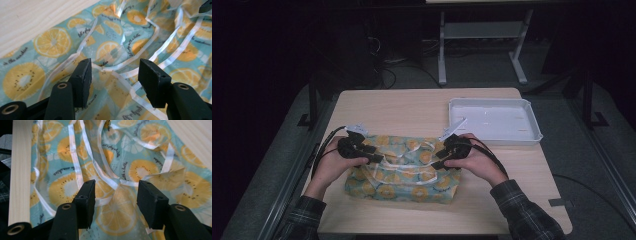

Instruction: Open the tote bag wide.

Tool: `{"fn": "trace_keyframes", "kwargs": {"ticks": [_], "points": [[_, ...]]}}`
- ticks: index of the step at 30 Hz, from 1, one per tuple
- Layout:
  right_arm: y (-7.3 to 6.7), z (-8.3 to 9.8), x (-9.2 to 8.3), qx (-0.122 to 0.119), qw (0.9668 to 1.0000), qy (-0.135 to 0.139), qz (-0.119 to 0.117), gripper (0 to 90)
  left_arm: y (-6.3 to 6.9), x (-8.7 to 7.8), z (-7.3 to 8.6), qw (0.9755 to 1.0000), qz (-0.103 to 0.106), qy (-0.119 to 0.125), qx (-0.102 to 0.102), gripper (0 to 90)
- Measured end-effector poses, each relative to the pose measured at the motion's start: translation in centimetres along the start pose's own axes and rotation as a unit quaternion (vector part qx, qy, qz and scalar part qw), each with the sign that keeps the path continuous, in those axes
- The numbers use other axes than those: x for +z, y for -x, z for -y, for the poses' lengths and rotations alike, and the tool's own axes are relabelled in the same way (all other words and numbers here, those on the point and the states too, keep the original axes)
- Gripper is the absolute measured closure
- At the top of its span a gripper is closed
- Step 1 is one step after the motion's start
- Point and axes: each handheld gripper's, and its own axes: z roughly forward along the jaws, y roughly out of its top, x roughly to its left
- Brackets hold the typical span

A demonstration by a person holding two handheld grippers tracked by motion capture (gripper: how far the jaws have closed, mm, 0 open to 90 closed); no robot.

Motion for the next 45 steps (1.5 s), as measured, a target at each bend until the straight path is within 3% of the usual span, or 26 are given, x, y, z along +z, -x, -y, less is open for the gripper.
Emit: {"fn": "trace_keyframes", "kwargs": {"ticks": [5, 9, 13, 15, 16, 20, 27, 35, 45], "points": [[0.1, 0.3, 0.6, 0.000, 0.9999, -0.012, -0.002, 51.1, -0.2, 0.7, 0.5, 0.9999, 0.003, -0.015, -0.005, 44.9], [0.3, 0.8, 1.1, -0.002, 0.9996, -0.028, -0.002, 57.5, -0.2, 0.6, 0.8, 0.9996, 0.003, -0.029, 0.002, 49.4], [0.3, 1.0, 1.2, 0.000, 0.9991, -0.041, -0.005, 71.3, -0.3, 0.7, 1.4, 0.9990, 0.002, -0.044, 0.006, 67.1], [0.3, 1.0, 1.2, 0.000, 0.9990, -0.044, -0.006, 74.4, -0.4, 0.7, 1.4, 0.9990, 0.001, -0.044, 0.003, 74.5], [0.3, 1.0, 1.3, -0.002, 0.9988, -0.049, -0.006, 80.6, -0.5, 0.6, 1.5, 0.9989, 0.003, -0.046, -0.004, 79.1], [0.2, 1.1, 1.3, -0.008, 0.9982, -0.060, -0.003, 87.2, -0.4, 0.7, 1.6, 0.9985, 0.011, -0.053, -0.012, 87.6], [0.2, 1.1, 0.9, -0.001, 0.9984, -0.057, -0.001, 88.5, -0.6, 0.1, 1.9, 0.9989, 0.014, -0.036, -0.028, 89.0], [0.3, 1.2, -0.3, 0.001, 0.9992, -0.039, 0.003, 89.3, -0.2, -1.8, 2.3, 0.9994, 0.017, -0.007, -0.028, 89.2], [-0.9, 0.9, -1.9, -0.008, 0.9997, -0.025, 0.004, 89.6, 1.1, -4.0, 2.9, 0.9990, 0.025, 0.021, -0.029, 89.2]]}}
